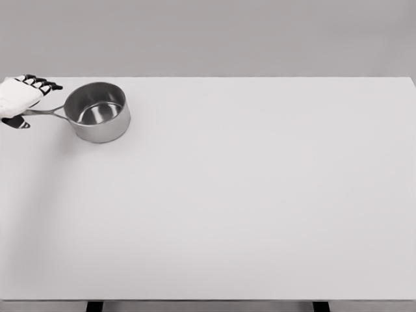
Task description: Rotate pot handle
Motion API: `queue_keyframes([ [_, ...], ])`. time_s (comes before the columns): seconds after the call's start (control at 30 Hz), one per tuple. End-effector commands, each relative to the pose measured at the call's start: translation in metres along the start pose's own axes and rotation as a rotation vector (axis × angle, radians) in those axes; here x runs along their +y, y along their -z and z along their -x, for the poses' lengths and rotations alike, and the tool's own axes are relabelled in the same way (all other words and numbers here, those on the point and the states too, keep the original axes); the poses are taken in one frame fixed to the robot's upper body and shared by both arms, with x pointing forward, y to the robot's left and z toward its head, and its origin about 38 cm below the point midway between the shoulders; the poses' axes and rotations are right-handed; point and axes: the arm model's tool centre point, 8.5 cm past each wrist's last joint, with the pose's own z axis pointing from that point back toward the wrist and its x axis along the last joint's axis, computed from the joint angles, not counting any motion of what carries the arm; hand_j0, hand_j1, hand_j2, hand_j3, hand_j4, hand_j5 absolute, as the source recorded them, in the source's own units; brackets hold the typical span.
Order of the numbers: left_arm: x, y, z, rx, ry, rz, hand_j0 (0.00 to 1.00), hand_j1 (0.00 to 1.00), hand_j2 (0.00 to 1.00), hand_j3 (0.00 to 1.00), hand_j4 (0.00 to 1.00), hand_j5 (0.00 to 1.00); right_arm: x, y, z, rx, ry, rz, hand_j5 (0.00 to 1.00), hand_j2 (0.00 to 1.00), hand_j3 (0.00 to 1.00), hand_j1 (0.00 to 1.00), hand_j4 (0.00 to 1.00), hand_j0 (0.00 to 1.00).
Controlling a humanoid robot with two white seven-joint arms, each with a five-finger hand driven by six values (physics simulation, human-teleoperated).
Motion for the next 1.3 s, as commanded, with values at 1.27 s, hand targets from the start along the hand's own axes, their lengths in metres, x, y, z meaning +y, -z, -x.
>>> queue_keyframes([
  [1.27, 0.017, 0.016, 0.005, 0.024, 0.014, 0.003, 1.00, 1.00, 1.00, 1.00, 1.00, 1.00, 0.000, 0.000, 0.000, 0.000, 0.001, 0.000, 1.00, 1.00, 1.00, 1.00, 1.00, 1.00],
])
